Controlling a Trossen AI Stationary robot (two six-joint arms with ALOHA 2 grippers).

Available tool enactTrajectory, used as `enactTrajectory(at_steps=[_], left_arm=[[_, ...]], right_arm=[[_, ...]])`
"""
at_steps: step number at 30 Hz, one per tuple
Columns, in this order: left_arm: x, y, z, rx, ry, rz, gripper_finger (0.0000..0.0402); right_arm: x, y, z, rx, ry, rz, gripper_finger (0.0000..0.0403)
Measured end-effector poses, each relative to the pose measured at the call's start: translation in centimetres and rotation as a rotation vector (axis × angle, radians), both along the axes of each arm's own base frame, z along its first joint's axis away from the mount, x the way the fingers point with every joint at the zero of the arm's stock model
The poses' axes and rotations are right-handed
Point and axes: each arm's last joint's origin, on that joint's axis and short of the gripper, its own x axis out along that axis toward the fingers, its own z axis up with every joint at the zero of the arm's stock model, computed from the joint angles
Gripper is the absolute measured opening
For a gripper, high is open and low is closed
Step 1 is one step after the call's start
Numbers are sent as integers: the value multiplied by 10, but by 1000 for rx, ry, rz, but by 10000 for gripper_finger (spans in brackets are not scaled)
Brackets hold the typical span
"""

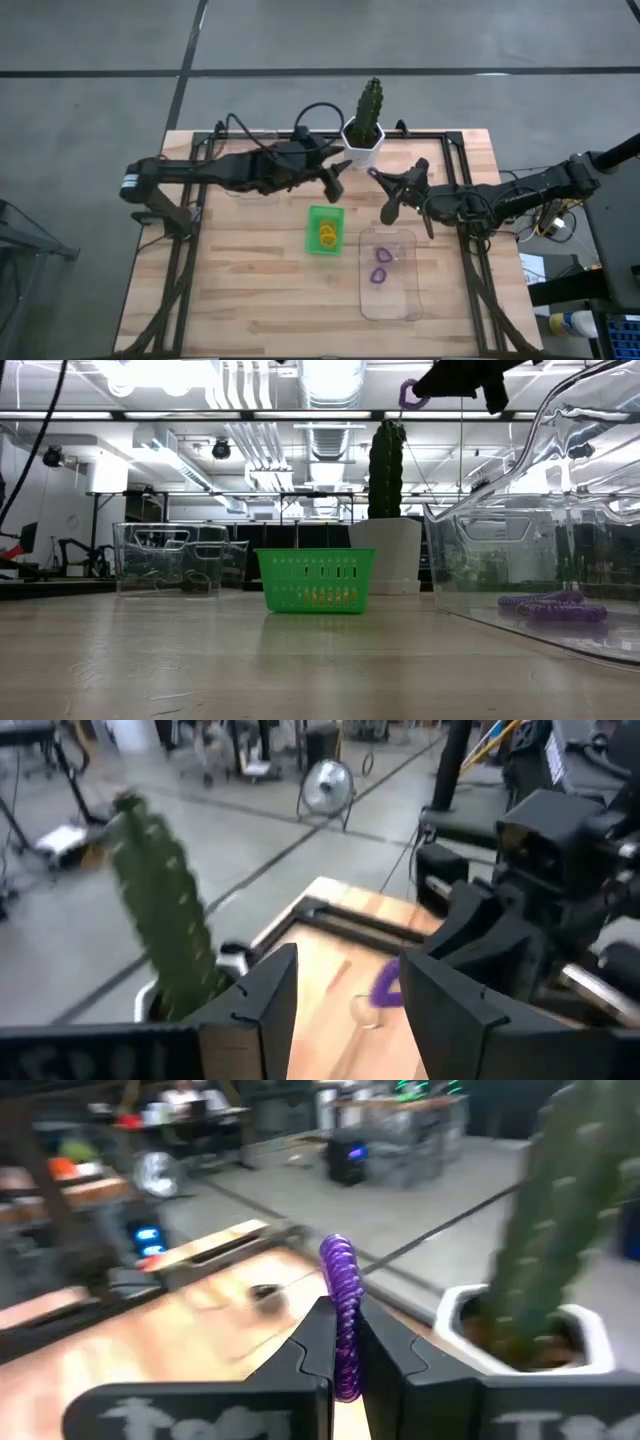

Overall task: Sort spring keychains
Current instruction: Put the purple spring keychain into the bottom transparent bin

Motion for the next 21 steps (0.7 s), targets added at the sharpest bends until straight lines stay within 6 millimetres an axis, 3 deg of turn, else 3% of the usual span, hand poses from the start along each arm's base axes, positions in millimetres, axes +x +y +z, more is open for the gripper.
enactTrajectory(at_steps=[4,10,15,21], left_arm=[[-26,0,0,-72,121,25,168],[-57,-2,-25,-191,316,87,168],[-75,-6,-56,-257,367,119,168],[-100,-11,-85,-320,296,127,168]], right_arm=[[-2,6,-2,131,0,230,18],[-10,25,-19,454,187,650,22],[-21,40,-37,612,379,655,23],[-25,58,-52,698,506,631,24]])
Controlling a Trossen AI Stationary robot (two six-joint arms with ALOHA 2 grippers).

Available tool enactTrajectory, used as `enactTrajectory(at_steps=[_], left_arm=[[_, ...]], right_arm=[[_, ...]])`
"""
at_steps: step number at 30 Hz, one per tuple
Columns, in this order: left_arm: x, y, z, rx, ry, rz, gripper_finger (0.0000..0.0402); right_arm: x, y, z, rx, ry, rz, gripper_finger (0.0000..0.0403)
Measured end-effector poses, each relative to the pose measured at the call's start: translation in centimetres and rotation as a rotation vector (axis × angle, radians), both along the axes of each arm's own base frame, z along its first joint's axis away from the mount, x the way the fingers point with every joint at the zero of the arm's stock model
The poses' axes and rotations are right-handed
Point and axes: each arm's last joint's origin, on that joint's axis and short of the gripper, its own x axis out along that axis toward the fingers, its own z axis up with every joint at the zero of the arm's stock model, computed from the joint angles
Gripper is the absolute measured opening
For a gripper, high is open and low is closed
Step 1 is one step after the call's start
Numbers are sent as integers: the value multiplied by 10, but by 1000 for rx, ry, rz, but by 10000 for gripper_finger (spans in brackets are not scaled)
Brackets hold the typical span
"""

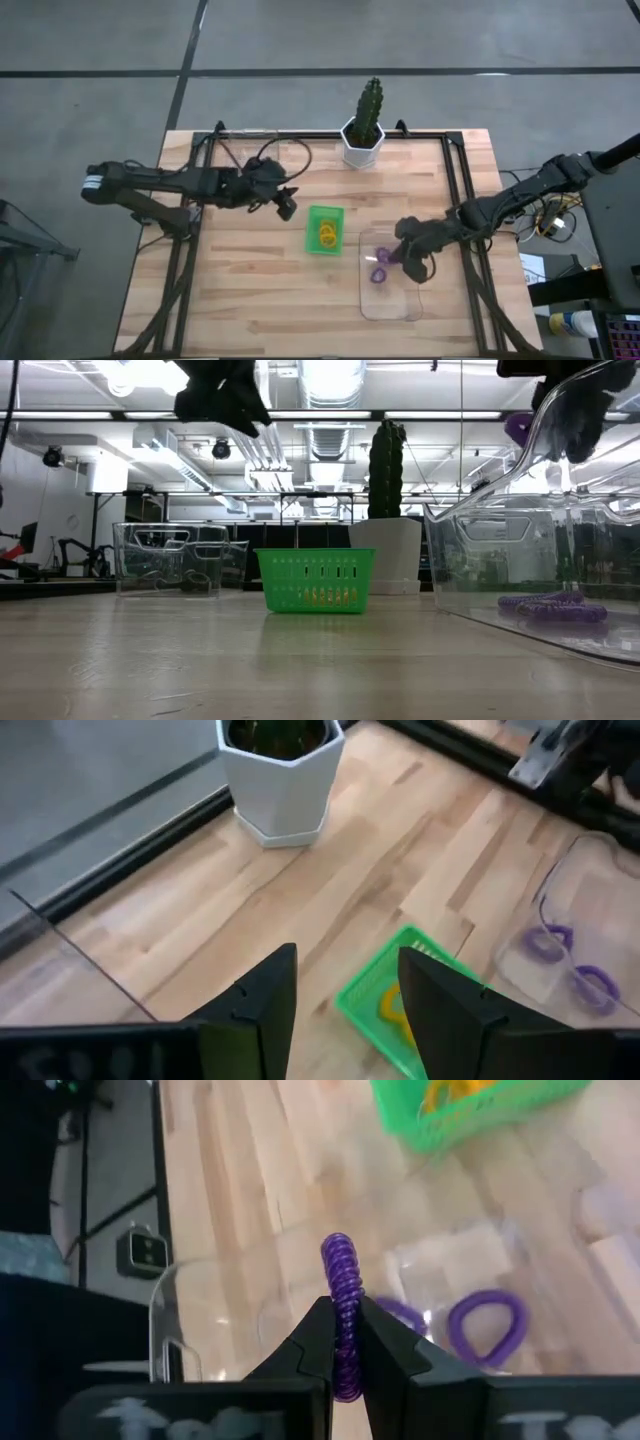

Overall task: Sort spring keychains
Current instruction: Put the purple spring keychain into the bottom transparent bin

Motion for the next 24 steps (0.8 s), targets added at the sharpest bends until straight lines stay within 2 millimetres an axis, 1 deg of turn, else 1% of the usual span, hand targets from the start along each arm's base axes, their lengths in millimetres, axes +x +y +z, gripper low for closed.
enactTrajectory(at_steps=[4,7,10,14,18,24], left_arm=[[-16,-4,-15,8,-126,-1,168],[-28,-8,-22,36,-246,-9,168],[-43,-13,-30,46,-322,-45,168],[-66,-17,-40,39,-359,-82,168],[-86,-20,-46,41,-393,-121,168],[-115,-18,-52,64,-456,-155,168]], right_arm=[[5,10,-14,-26,73,26,24],[11,12,-24,-48,122,25,24],[15,14,-33,-72,158,33,24],[18,16,-41,-108,181,63,24],[19,16,-43,-125,191,77,24],[17,15,-46,-126,232,62,24]])
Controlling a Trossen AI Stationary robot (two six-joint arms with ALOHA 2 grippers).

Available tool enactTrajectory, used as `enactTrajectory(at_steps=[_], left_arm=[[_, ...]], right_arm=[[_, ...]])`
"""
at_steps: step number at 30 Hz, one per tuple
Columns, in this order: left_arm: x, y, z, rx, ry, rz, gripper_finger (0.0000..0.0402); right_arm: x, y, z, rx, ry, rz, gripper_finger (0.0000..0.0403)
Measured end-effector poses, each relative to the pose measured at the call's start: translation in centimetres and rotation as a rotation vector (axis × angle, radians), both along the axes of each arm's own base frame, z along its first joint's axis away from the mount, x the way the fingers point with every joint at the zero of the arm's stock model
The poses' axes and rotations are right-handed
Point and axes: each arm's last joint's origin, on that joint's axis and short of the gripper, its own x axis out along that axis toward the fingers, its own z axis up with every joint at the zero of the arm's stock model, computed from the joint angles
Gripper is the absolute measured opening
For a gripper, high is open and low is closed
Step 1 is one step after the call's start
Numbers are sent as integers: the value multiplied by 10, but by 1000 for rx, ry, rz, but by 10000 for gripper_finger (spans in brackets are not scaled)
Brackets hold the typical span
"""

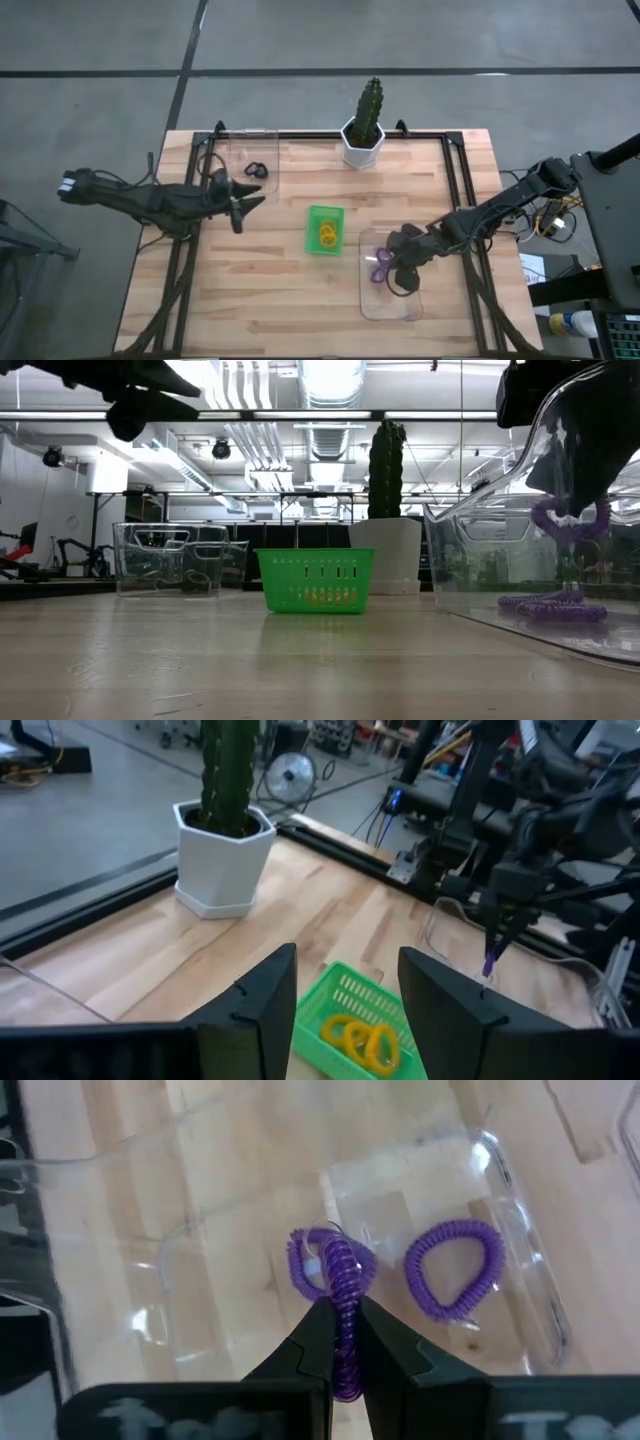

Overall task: Sort spring keychains
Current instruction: Put the purple spring keychain into the bottom transparent bin, then return to Home Position

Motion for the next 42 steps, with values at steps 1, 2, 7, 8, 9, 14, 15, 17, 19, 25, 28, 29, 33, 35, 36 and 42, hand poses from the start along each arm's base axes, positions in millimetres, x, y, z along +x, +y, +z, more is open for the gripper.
enactTrajectory(at_steps=[1,2,7,8,9,14,15,17,19,25,28,29,33,35,36,42], left_arm=[[-4,1,-1,3,-11,-1,168],[-8,2,-3,8,-21,-2,168],[-26,6,-12,4,-75,-3,168],[-29,6,-14,4,-80,-3,168],[-31,7,-17,2,-87,-3,168],[-40,8,-28,-2,-106,-3,168],[-41,9,-30,-2,-114,-2,168],[-43,9,-34,9,-114,-2,168],[-45,9,-40,15,-95,-5,168],[-48,10,-44,16,-88,-5,168],[-48,10,-46,15,-76,-5,168],[-48,10,-46,12,-77,-5,168],[-48,10,-46,12,-74,-5,168],[-48,10,-46,11,-75,-4,168],[-48,10,-46,11,-75,-4,168],[-48,10,-46,10,-76,-5,168]], right_arm=[[-1,0,0,-1,8,-5,24],[-1,0,0,0,8,-5,24],[0,0,-1,0,8,-6,25],[0,0,-2,-1,11,-6,25],[0,0,-2,-2,13,-6,25],[4,1,-9,-15,37,-8,35],[4,2,-10,-18,39,-9,39],[6,2,-12,-25,49,-9,50],[7,3,-15,-38,59,-8,62],[7,3,-16,-47,58,7,91],[7,3,-16,-46,57,9,102],[7,3,-15,-44,55,9,104],[6,1,-8,-34,-2,-22,111],[6,-1,4,-53,-103,-46,111],[5,-2,12,-66,-163,-53,110],[-18,-18,54,-236,-410,0,100]])
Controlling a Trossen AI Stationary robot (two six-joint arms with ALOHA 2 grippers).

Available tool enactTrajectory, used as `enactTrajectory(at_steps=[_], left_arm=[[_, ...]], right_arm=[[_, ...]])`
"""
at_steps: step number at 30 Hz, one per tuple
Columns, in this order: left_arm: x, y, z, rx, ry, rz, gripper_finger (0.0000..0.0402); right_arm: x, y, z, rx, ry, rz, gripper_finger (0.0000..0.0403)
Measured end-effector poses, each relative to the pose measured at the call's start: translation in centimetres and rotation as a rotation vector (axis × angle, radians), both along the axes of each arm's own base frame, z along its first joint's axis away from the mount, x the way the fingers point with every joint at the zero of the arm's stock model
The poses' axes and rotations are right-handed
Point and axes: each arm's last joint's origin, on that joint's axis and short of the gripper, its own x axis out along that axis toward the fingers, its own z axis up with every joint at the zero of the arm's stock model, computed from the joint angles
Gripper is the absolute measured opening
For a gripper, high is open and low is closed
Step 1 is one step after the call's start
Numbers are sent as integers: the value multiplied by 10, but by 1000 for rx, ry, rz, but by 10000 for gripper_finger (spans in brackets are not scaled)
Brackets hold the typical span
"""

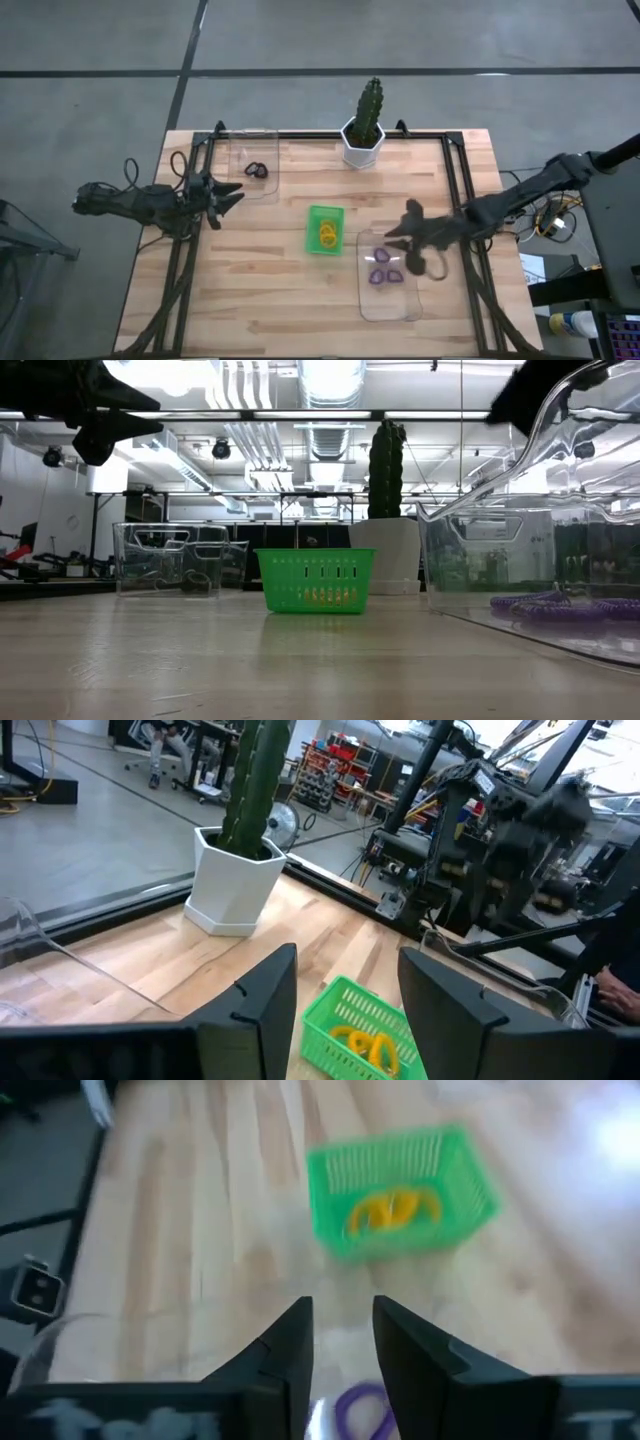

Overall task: Sort spring keychains
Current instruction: Return to Home Position

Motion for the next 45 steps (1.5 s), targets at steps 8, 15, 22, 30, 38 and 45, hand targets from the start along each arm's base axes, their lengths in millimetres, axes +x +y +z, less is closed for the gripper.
enactTrajectory(at_steps=[8,15,22,30,38,45], left_arm=[[0,0,0,0,0,0,168],[0,0,0,19,7,-1,168],[0,0,0,38,13,-3,168],[0,0,0,38,13,-4,168],[0,0,0,54,19,-22,168],[0,0,0,95,34,-28,168]], right_arm=[[-47,-26,45,-90,-250,-24,85],[-78,-38,56,-59,-363,93,74],[-73,-33,24,13,-337,127,77],[-74,-41,6,-36,-459,122,86],[-116,-64,14,-44,-591,55,73],[-127,-67,-11,25,-674,40,70]])
